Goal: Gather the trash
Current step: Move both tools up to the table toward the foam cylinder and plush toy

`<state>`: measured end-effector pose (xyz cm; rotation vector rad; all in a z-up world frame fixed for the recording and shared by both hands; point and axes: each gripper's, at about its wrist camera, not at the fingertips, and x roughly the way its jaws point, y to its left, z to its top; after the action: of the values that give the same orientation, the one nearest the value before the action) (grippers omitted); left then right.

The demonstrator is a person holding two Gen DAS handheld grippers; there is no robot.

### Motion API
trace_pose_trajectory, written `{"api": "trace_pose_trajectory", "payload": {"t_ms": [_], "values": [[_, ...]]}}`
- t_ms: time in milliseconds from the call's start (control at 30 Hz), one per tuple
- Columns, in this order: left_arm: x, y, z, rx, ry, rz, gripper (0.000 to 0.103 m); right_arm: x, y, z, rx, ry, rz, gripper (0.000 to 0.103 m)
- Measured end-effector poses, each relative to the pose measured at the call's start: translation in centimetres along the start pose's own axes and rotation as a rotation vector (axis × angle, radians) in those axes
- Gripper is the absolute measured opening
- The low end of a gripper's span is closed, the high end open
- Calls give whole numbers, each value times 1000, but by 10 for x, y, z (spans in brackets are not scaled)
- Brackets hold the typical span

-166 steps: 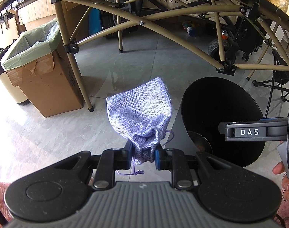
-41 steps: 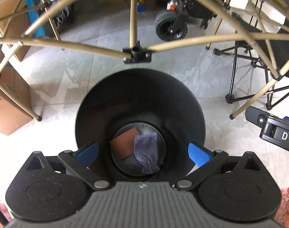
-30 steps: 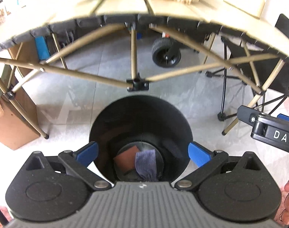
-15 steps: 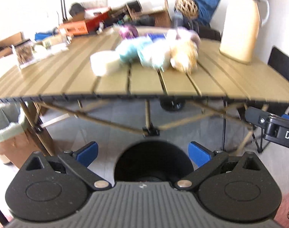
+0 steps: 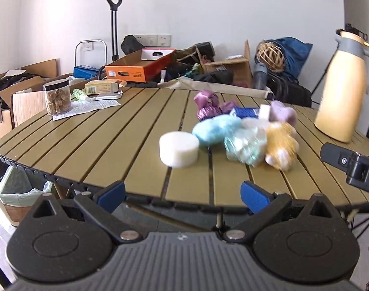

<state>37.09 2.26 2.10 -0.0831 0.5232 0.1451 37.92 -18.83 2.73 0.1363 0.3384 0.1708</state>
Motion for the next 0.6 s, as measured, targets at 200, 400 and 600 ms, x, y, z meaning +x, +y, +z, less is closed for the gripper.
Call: {"api": "trace_pose_trajectory", "payload": {"t_ms": [200, 400, 600], "values": [[29, 4, 14, -13, -9, 20, 103, 33, 6, 10, -16, 17, -35, 103], [61, 3, 23, -2, 15, 33, 103, 60, 5, 14, -31, 52, -68, 103], [92, 4, 29, -6, 41, 9, 103, 86, 5, 16, -45, 81, -78, 103]]}}
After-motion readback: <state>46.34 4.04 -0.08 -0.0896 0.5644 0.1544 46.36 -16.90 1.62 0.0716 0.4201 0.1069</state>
